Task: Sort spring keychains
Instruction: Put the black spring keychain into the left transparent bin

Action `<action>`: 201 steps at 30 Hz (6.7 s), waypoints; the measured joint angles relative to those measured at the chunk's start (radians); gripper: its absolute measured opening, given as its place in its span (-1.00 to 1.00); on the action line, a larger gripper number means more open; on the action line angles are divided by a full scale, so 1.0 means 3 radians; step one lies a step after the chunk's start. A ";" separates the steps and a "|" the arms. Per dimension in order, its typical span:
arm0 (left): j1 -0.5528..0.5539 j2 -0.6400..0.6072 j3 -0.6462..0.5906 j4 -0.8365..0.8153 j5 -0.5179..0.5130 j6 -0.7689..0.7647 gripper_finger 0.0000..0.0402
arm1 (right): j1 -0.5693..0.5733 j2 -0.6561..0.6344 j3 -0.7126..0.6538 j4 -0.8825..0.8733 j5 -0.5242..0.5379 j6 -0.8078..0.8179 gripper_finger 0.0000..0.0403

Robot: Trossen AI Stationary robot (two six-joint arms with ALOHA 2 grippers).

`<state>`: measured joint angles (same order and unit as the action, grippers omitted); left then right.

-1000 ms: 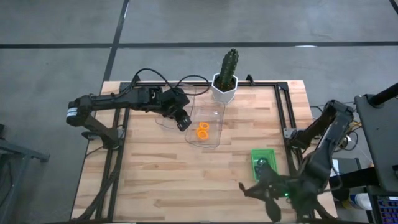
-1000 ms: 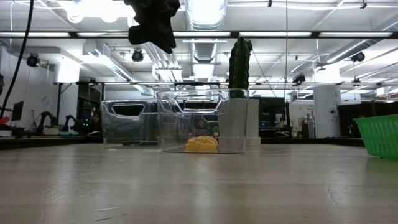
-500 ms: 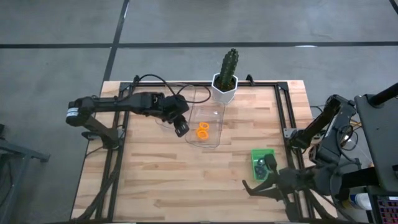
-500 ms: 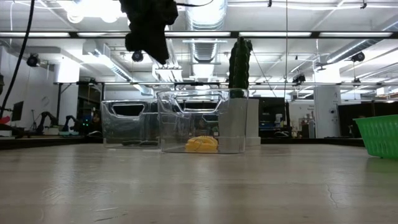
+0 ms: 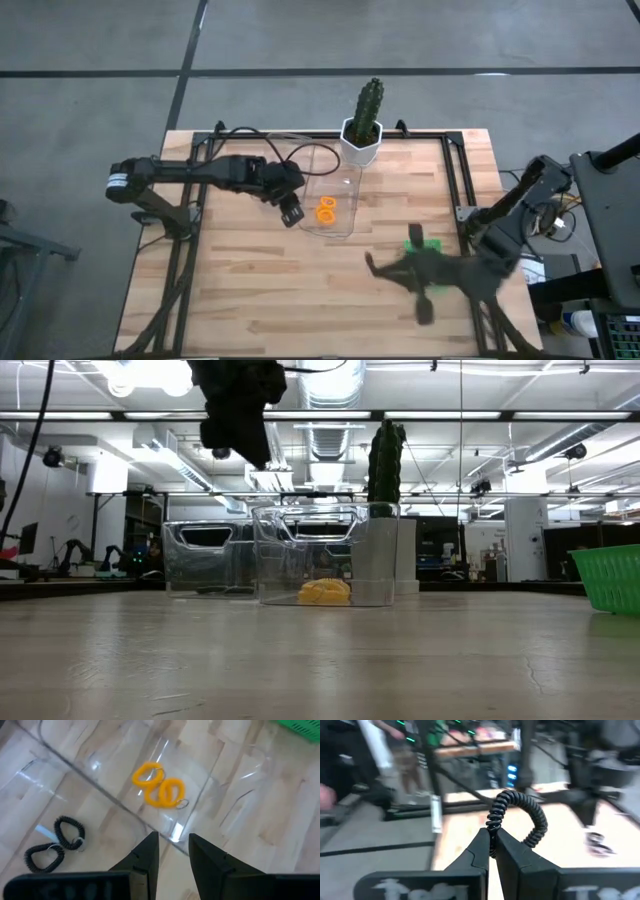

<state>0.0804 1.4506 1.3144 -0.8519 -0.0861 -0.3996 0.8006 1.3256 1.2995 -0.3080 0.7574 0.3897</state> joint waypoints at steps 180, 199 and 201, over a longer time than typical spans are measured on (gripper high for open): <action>0.0875 -0.0216 -0.0261 0.0296 -0.0535 0.1051 -0.97 | -0.1785 -0.0018 -0.0256 -0.1226 -0.2769 0.0278 -0.29; 0.1391 -0.0084 -0.1039 0.0642 0.0096 0.0612 -0.89 | -0.1416 -0.0378 -0.0257 -0.1111 -0.1990 0.0426 -0.29; 0.1391 -0.0085 -0.1066 0.0692 0.0096 0.0599 -0.87 | -0.1416 -0.0378 -0.0257 -0.1100 -0.1990 0.0425 -0.29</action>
<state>0.4976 1.4250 0.9947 -0.6441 -0.0574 -0.2199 0.3759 1.2121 1.2224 -0.6380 0.1604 0.5173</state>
